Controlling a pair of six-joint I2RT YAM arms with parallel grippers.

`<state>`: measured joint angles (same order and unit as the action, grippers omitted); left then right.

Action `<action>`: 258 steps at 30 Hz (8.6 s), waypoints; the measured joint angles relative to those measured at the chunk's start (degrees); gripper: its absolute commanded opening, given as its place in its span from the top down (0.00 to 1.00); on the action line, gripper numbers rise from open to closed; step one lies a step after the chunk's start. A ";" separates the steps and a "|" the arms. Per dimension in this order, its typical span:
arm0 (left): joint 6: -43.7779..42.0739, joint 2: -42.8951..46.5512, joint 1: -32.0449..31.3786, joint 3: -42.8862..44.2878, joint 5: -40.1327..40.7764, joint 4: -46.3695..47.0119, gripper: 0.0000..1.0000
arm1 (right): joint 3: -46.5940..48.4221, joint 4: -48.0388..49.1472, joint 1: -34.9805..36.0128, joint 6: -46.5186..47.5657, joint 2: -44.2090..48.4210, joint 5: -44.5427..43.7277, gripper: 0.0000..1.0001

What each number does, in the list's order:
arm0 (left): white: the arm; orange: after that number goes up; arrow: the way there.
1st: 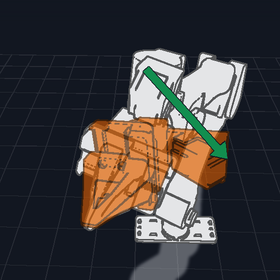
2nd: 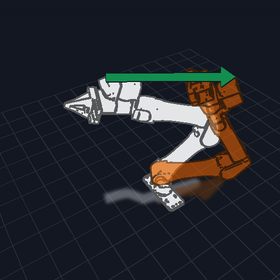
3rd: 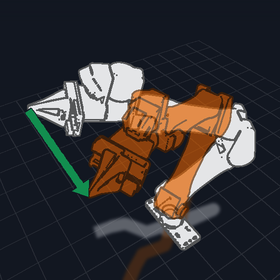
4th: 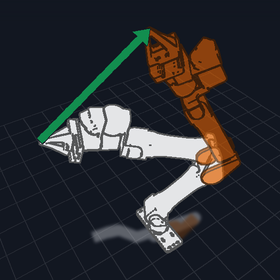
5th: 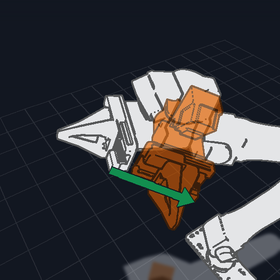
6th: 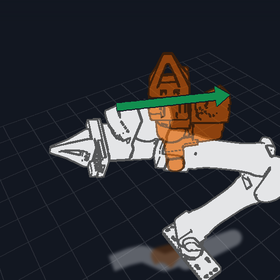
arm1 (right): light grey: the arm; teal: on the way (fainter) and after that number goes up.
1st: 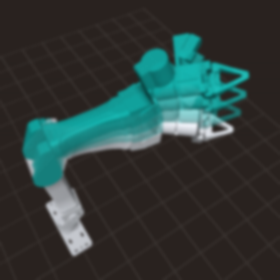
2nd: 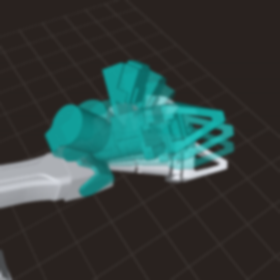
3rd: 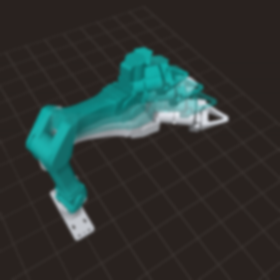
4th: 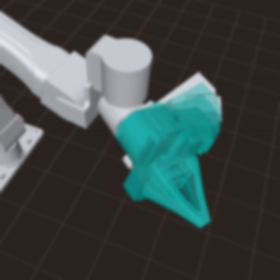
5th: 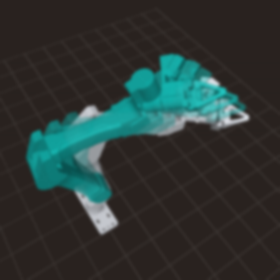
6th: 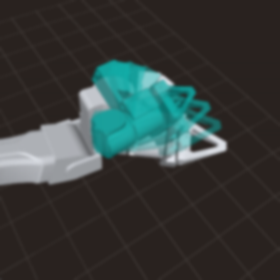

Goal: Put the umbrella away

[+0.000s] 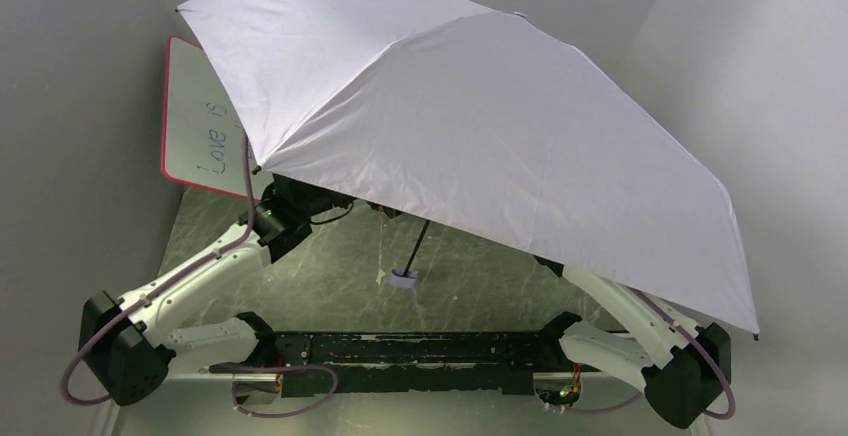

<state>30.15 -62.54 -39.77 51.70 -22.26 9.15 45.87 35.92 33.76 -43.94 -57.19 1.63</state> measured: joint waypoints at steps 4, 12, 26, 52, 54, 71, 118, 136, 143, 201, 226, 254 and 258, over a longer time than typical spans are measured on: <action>0.00 -2.54 -3.13 0.94 -0.87 3.10 0.03 | -2.27 -1.20 0.00 -0.68 2.80 -0.55 1.00; -1.90 -8.09 -8.26 7.45 -2.14 6.64 0.11 | -3.26 -1.31 0.00 -2.40 5.33 -0.61 1.00; -6.01 -18.71 -9.57 18.58 -5.07 6.78 0.38 | -4.76 4.94 0.00 -7.48 5.35 4.59 1.00; -11.98 -23.23 -9.79 28.28 -9.79 -1.86 0.95 | -4.94 6.19 -1.33 -2.45 4.83 2.21 0.97; -12.72 -22.99 -9.84 28.28 -8.76 -2.71 0.95 | -4.94 5.79 -1.31 -2.25 4.81 2.23 0.96; -17.31 -17.68 -10.29 26.23 12.87 -8.02 0.95 | -4.61 3.50 -0.37 -2.29 5.73 2.12 0.49; -19.91 -13.84 -15.19 16.79 37.99 -11.26 0.95 | -5.05 51.30 -0.31 -13.33 -29.94 -13.79 0.34; -21.49 -13.97 -16.02 16.68 39.15 -11.23 0.95 | 0.94 49.81 0.11 -8.79 -29.83 -20.68 0.34; -21.64 -14.14 -16.63 16.68 39.74 -11.15 0.95 | 3.67 47.80 0.11 -7.63 -29.83 -21.70 0.36; -23.96 -15.23 -20.39 14.10 43.67 -19.69 0.95 | -16.48 46.88 10.73 -8.57 -21.97 -32.09 1.00; -24.41 -16.74 -20.50 16.28 40.06 -8.92 0.71 | -7.61 29.18 -1.16 -9.99 -8.70 -27.76 1.00; -25.86 -16.92 -21.97 13.27 39.32 -25.35 0.95 | -22.21 34.45 6.56 -12.04 -10.21 -33.05 1.00; -25.40 -17.42 -21.35 13.31 40.33 -20.20 0.95 | -23.96 33.48 12.13 -14.56 -11.85 -28.26 1.00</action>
<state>4.75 -79.96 -61.12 65.01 18.06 -11.05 21.91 69.41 45.89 -58.50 -69.04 -26.63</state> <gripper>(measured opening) 0.121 0.235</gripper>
